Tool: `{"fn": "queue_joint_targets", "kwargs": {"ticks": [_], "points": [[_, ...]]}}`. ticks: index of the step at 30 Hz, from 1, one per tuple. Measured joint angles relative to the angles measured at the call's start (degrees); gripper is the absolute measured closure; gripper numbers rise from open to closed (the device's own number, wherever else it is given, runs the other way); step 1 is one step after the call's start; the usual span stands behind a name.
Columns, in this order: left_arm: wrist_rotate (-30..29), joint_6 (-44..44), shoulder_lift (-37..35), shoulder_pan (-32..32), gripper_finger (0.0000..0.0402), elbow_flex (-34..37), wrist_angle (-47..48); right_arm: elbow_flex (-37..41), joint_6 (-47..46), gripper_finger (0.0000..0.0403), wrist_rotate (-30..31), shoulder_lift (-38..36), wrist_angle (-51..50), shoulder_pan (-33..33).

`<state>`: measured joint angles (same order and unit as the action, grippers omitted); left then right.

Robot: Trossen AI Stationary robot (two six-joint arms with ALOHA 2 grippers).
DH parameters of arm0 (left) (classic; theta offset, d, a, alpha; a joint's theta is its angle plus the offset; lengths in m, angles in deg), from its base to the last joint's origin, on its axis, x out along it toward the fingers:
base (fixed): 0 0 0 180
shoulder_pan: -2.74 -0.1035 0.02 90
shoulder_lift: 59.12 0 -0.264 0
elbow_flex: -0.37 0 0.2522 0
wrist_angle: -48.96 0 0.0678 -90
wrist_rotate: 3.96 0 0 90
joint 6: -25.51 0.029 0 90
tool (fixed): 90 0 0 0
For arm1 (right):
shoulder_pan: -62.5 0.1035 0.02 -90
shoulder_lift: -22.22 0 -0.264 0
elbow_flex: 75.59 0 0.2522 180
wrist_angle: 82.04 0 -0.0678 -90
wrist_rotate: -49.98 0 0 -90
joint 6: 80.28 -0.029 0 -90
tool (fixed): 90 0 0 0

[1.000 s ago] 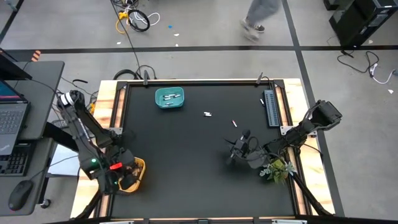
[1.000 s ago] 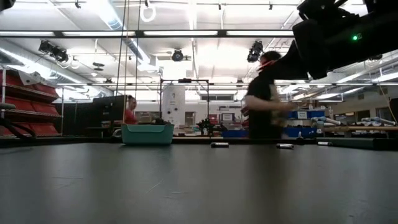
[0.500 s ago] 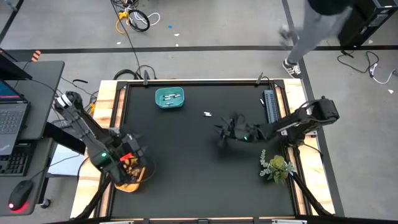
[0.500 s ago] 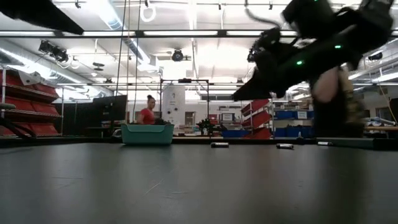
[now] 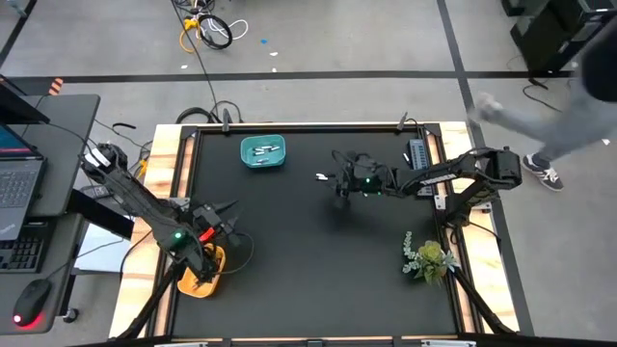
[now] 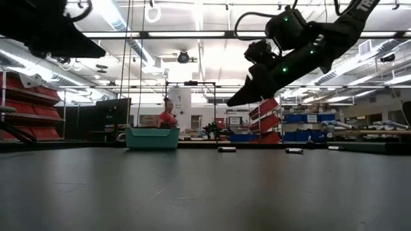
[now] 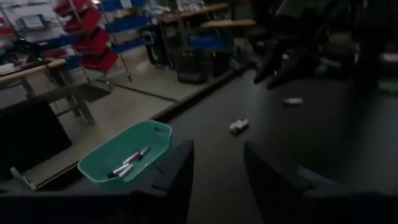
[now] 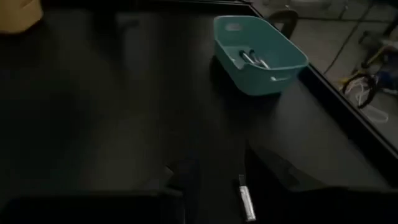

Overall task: Sort batteries
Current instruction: Put the silver battery into the green bin

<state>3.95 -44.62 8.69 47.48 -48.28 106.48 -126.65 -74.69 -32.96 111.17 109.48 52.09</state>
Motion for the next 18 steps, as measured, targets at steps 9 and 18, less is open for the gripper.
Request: {"fn": "queue_joint_targets", "kwargs": {"ticks": [9,18], "points": [[-2.6,22.2,0.0,-9.5,0.0244,0.3,-19.4,0.0,-9.5,0.0302,-1.0,0.0,-2.8,-4.1],[19.6,56.4,2.5,-15.1,0.0268,0.3,-46.2,0.0,-21.0,0.0316,9.4,-3.0,-27.8,1.1]]}}
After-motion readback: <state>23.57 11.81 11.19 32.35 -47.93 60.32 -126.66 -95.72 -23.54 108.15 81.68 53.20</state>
